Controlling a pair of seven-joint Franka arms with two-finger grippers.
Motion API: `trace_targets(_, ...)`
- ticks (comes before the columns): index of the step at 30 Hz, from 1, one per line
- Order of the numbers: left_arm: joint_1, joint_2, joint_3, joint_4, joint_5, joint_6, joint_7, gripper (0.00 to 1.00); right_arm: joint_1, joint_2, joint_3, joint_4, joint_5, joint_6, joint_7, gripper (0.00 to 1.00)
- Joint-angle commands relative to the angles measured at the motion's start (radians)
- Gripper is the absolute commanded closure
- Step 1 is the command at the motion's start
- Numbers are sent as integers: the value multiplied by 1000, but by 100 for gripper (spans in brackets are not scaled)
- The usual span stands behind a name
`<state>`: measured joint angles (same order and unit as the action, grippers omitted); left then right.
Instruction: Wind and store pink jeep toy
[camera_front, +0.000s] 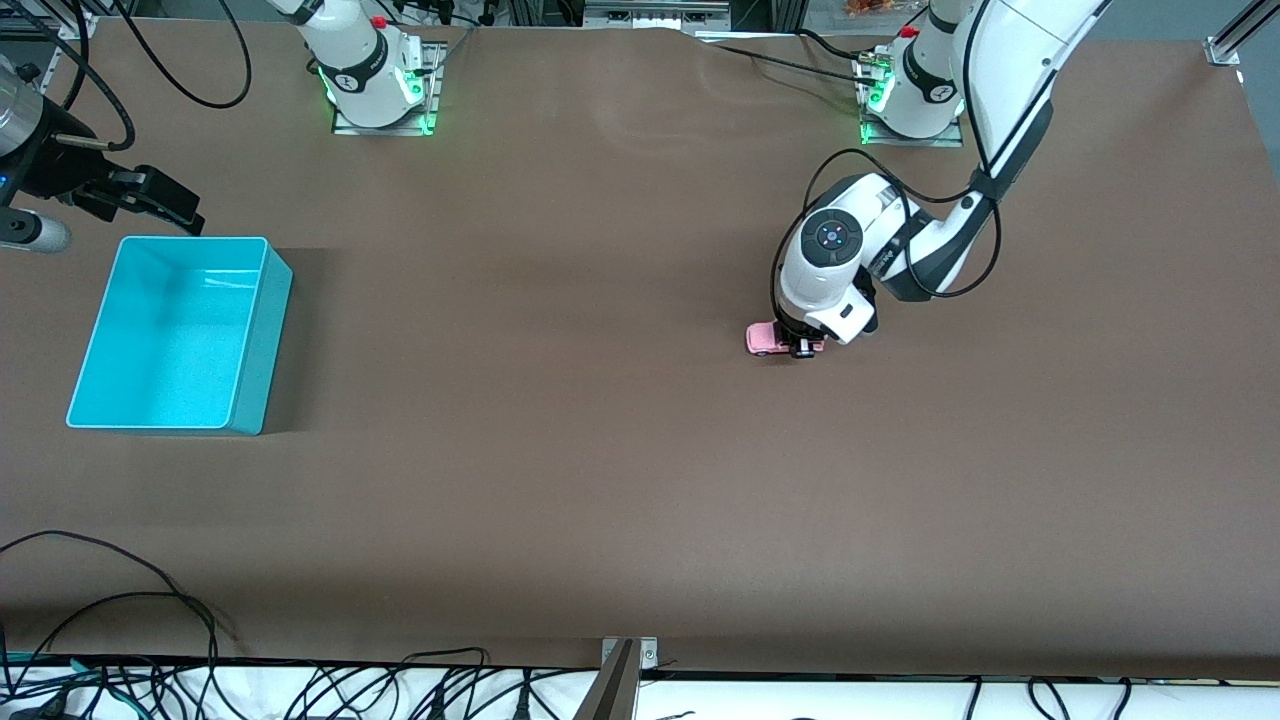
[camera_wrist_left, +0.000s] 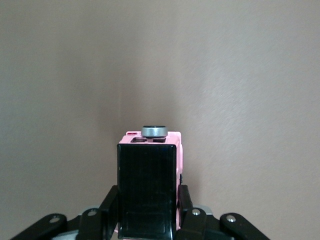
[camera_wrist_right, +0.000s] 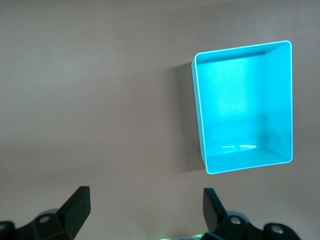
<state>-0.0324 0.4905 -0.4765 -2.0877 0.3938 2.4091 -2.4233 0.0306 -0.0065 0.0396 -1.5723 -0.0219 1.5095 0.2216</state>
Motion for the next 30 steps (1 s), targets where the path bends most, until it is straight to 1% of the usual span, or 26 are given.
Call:
trace_targets(1,43,39,29,28,65,5,36,100,-5,-7,6,-3,-3,-6,-4,0)
trace_targets(18,285,29,32,12,68,-15,300,100,-5,-7,6,-5,-3,-6,-4,0)
trace_targets(25,358,29,30,5,143,-13,334,100,-5,-6,6,-3,-3,-6,-4,0)
trace_targets(30,405,29,30,-5,154,-13,404,100,-5,-7,6,-3,-3,-15,-4,0)
